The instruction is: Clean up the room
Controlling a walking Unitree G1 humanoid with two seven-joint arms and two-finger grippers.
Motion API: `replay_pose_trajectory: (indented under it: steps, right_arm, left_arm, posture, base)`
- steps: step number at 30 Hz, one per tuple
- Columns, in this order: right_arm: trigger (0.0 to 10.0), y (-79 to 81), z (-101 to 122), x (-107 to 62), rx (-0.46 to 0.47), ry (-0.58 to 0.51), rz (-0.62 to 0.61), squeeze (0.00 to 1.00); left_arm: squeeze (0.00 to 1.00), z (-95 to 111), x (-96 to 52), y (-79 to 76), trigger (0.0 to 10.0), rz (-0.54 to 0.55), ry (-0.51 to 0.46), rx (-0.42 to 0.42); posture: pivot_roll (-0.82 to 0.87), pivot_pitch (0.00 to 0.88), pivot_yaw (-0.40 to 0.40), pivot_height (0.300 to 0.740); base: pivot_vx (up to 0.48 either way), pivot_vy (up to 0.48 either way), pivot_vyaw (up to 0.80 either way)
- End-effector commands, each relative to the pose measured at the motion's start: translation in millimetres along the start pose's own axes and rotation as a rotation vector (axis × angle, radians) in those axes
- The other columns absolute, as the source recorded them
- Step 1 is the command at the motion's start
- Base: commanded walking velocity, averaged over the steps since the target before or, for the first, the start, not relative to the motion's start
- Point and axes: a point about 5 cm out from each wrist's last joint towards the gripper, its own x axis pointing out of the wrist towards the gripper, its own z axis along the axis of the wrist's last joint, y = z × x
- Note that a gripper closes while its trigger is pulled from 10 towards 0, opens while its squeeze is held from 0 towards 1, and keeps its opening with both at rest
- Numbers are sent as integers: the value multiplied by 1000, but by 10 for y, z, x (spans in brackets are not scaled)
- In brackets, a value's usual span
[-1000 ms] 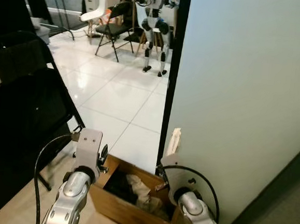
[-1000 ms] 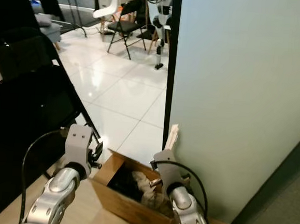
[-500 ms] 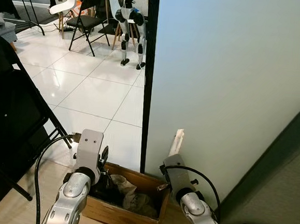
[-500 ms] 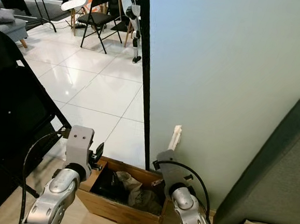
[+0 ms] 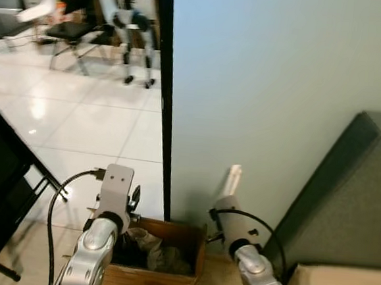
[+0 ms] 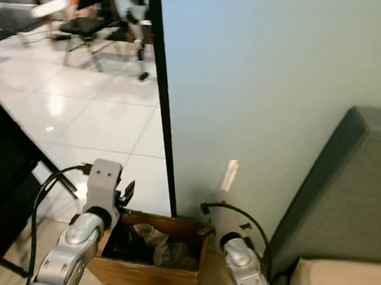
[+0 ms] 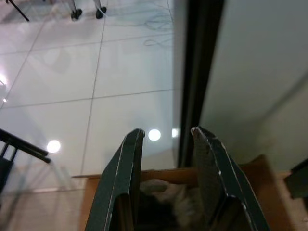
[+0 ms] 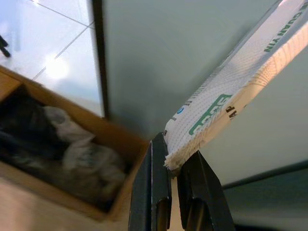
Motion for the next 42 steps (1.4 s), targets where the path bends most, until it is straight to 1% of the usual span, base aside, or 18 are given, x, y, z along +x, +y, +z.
replay_pose_trajectory:
  steps: [1,4,7,9,12,14,15,18,20,23,24,27,33,37,42]
  right_arm:
    - [10000,60,14,6,3,-3,19,0]
    - [10000,64,15,7,4,-3,19,0]
    - [10000,67,20,10,7,-4,17,0]
    - [10000,65,21,10,8,-5,16,0]
    - [10000,63,18,9,13,-4,11,0]
    - [10000,62,17,7,14,-4,10,0]
    - [10000,62,17,7,14,-4,10,0]
    - [10000,69,13,3,16,-3,8,0]
    - [10000,71,14,4,18,-4,8,0]
    - [10000,70,18,5,19,-5,8,0]
    - [10000,62,56,16,26,-15,7,0]
    - [10000,57,114,34,29,-31,7,0]
    - [10000,46,151,53,23,-41,4,0]
    - [10000,48,124,56,27,-23,16,0]
    - [10000,89,91,50,4,-5,47,0]
  left_arm:
    - [0,-46,-15,24,10000,7,23,10]
    - [0,-47,-12,26,10000,6,23,11]
    - [0,-78,-8,40,10000,-1,55,58]
    - [0,-91,-10,43,10000,-4,68,69]
    - [0,-116,-24,34,10000,-36,89,101]
    - [0,-120,-27,31,10000,-39,91,103]
    - [0,-120,-27,31,10000,-39,91,103]
    - [0,-126,-36,25,10000,-45,94,69]
    - [0,-125,-35,25,10000,-41,95,66]
    - [0,-125,-23,40,10000,-13,98,42]
    - [0,-136,1,71,10000,20,113,46]
    - [0,-134,13,90,10000,37,113,44]
    - [0,-144,2,105,10000,44,116,60]
    - [0,-171,-26,112,10000,44,125,49]
    - [0,-169,-24,101,10000,44,123,46]
  posture:
    - [-6,80,35,740]
    - [-6,77,35,740]
    - [-5,75,38,740]
    - [-5,75,38,740]
    - [-5,74,42,740]
    - [-5,74,42,740]
    - [-5,74,42,740]
    - [-4,77,45,740]
    - [-4,77,45,740]
    - [-5,77,46,740]
    - [-5,78,45,740]
    - [-5,78,44,740]
    - [-1,78,38,740]
    - [3,80,32,740]
    - [1,80,30,740]
  base:
    - [0,469,0]
    - [0,469,0]
    - [0,106,0]
    - [0,0,0]
    - [0,-480,0]
    - [0,-480,0]
    - [0,-480,0]
    - [0,-480,0]
    - [0,-472,0]
    - [0,0,0]
    - [0,0,0]
    - [0,0,0]
    - [0,0,0]
    - [0,0,0]
    - [0,0,0]
